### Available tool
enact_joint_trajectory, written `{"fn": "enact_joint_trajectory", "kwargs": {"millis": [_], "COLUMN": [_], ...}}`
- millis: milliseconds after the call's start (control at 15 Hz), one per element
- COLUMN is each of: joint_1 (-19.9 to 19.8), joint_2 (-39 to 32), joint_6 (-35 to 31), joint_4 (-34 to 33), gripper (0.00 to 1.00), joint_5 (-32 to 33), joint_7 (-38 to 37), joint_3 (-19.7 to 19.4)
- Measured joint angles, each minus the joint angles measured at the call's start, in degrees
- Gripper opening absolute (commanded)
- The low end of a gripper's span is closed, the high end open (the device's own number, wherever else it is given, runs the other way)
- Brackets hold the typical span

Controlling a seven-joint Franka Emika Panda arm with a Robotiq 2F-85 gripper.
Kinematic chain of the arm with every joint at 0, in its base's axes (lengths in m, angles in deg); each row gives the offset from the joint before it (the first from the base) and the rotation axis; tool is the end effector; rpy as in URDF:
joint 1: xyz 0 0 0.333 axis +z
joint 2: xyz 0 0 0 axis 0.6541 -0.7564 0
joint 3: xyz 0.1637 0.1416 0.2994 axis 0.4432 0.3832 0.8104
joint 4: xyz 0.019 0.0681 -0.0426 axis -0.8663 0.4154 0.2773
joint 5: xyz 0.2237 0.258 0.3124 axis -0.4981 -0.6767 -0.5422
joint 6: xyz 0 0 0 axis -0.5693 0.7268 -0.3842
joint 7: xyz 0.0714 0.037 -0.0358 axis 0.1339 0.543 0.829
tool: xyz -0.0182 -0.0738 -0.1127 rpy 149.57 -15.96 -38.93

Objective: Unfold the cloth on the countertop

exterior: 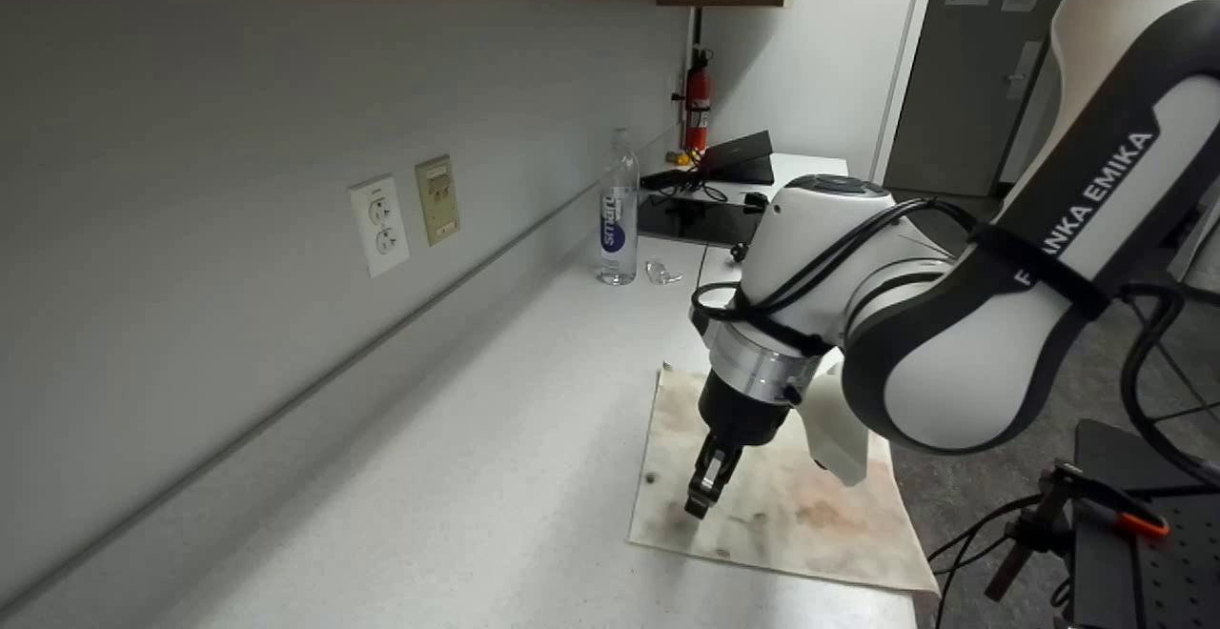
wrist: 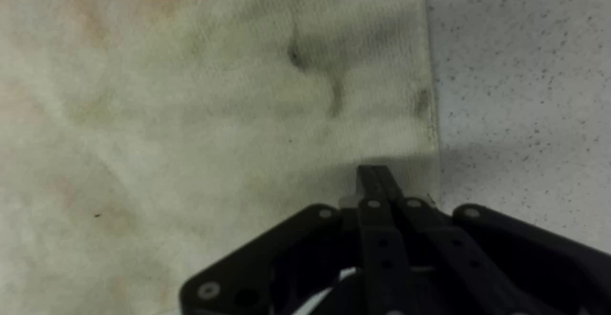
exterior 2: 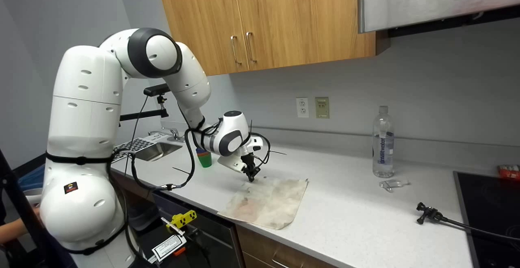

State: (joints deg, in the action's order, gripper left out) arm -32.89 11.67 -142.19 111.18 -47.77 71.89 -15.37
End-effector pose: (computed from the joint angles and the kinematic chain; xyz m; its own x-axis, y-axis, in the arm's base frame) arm 0.5455 0.2138 0.1333 0.9545 0.2220 0.1992 0.2476 -0.9620 -0.1147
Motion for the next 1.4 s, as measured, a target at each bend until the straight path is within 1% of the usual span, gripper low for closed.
{"fn": "enact_joint_trajectory", "kwargs": {"millis": [267, 600, 1067, 1267, 1400], "joint_1": [0.4, 0.6, 1.1, 1.3, 1.4], "joint_2": [-2.9, -4.8, -9.0, -9.4, -9.3], "joint_6": [0.0, 0.3, 0.6, 2.0, 4.0], "joint_4": [-2.4, -5.5, -12.4, -13.5, -14.1], "gripper": [0.00, 0.00, 0.00, 0.00, 0.00], "joint_5": [0.0, 0.0, 0.0, 0.0, 0.0], "joint_7": [0.0, 0.0, -0.1, -0.1, 0.0], "joint_3": [0.0, 0.0, -0.3, -0.3, -0.1]}}
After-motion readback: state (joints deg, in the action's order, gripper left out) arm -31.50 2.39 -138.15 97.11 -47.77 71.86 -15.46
